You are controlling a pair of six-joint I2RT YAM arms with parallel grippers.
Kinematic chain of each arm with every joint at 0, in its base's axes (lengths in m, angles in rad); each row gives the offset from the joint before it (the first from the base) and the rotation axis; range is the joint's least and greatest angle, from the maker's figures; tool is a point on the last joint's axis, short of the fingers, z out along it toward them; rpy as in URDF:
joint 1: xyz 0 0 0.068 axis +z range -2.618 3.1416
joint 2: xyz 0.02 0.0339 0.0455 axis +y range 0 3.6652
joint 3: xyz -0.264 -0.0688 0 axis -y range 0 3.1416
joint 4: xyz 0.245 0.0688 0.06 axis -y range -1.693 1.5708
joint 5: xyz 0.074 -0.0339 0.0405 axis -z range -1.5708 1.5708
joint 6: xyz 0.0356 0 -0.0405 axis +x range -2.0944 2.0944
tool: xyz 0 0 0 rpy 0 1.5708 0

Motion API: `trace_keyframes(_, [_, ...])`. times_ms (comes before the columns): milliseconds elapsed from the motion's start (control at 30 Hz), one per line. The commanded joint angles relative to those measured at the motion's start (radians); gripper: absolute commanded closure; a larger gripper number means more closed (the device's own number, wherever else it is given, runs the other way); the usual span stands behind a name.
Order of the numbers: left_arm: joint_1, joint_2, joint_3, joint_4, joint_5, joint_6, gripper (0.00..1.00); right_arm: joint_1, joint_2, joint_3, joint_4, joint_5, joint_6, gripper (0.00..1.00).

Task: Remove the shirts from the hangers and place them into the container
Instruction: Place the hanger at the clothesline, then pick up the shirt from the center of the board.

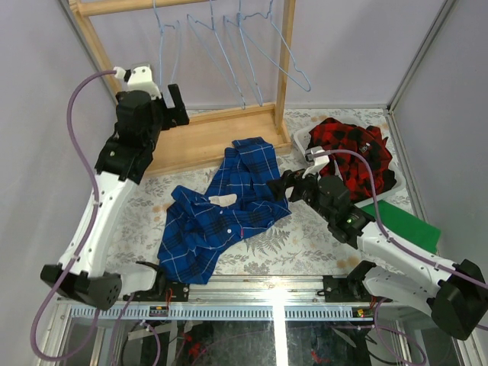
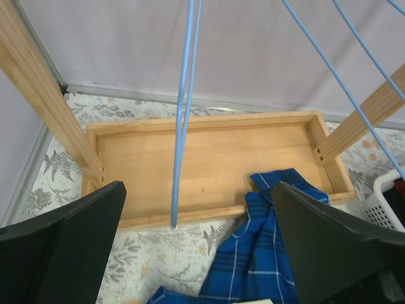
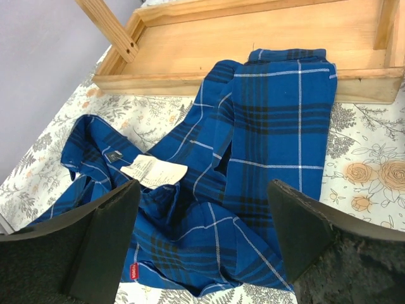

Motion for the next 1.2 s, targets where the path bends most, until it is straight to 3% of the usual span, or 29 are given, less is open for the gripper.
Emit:
trace_keyframes(0, [0.012, -0.121, -0.119, 0.08, 0.065, -0.03, 0.0, 0.001, 0.013, 0.049, 0.019, -0.021, -0.027, 0.11])
trace_keyframes(233, [0.012, -0.312, -0.326, 0.109, 0.117, -0.067, 0.0, 0.002, 0.074, 0.086, -0.017, -0.059, -0.036, 0.08])
trace_keyframes(567, [0.012, -0.64, -0.764, 0.141, 0.119, -0.25, 0.0, 0.0, 0.29, 0.174, -0.002, -0.444, -0.049, 0.09])
trace_keyframes(633, [0.01, -0.677, -0.809, 0.119, 0.117, -0.255, 0.0, 0.009, 0.338, 0.192, 0.017, -0.466, -0.01, 0.07])
trace_keyframes(700, [0.012, -0.699, -0.831, 0.098, 0.107, -0.248, 0.0, 0.033, 0.38, 0.213, 0.018, -0.427, -0.015, 0.01])
trace_keyframes(1033, [0.012, -0.701, -0.898, 0.081, 0.061, -0.233, 0.0, 0.265, 0.664, 0.446, -0.139, 0.022, -0.223, 0.01])
trace_keyframes(1167, [0.013, -0.711, -0.902, 0.077, 0.061, -0.238, 0.0, 0.273, 0.761, 0.466, -0.081, 0.044, -0.221, 0.01])
